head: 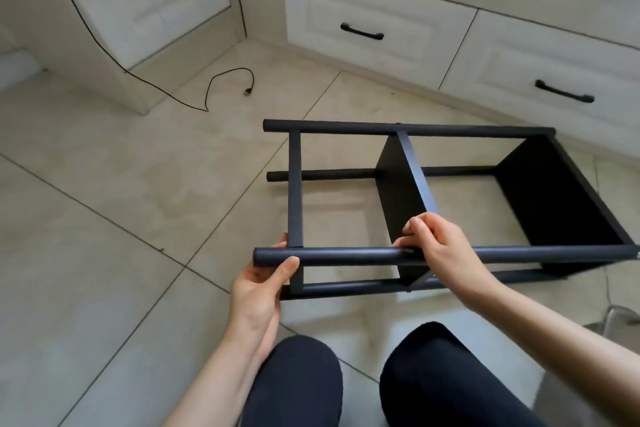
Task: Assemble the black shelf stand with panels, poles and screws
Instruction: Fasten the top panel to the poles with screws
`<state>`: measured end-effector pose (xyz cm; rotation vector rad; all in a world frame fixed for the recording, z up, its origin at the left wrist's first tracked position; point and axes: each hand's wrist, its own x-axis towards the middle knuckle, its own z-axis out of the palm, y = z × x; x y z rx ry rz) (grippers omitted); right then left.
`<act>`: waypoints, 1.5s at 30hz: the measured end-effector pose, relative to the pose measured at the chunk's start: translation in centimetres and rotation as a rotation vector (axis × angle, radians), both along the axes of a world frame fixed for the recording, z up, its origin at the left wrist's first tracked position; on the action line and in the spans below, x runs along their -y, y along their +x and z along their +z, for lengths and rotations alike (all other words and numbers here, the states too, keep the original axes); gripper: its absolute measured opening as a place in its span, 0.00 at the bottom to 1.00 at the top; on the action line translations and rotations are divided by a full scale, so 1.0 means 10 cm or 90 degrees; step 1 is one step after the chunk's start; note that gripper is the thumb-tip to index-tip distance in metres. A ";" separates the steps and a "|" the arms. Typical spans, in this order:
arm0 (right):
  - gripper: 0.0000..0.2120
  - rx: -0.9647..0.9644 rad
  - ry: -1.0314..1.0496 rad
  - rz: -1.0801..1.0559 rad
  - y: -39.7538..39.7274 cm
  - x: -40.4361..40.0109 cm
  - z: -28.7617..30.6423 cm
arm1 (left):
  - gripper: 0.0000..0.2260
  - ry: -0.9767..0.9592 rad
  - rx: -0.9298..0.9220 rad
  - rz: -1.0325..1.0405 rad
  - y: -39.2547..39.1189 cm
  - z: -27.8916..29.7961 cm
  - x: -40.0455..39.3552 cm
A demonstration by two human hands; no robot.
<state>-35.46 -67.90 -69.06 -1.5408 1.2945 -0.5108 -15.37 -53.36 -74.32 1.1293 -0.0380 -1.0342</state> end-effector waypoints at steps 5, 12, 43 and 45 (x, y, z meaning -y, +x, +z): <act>0.12 -0.018 0.007 0.005 0.00 -0.06 -0.13 | 0.27 0.052 0.033 -0.010 0.01 -0.15 -0.12; 0.12 -0.050 -0.005 0.006 0.01 -0.06 -0.15 | 0.11 0.106 0.167 -0.076 0.10 -0.13 -0.13; 0.08 -0.019 0.329 0.267 1.01 0.19 -0.34 | 0.25 0.193 0.563 -0.364 0.55 0.03 -0.05; 0.08 -0.031 0.365 0.292 1.00 0.21 -0.32 | 0.25 0.186 0.590 -0.365 0.56 0.05 -0.06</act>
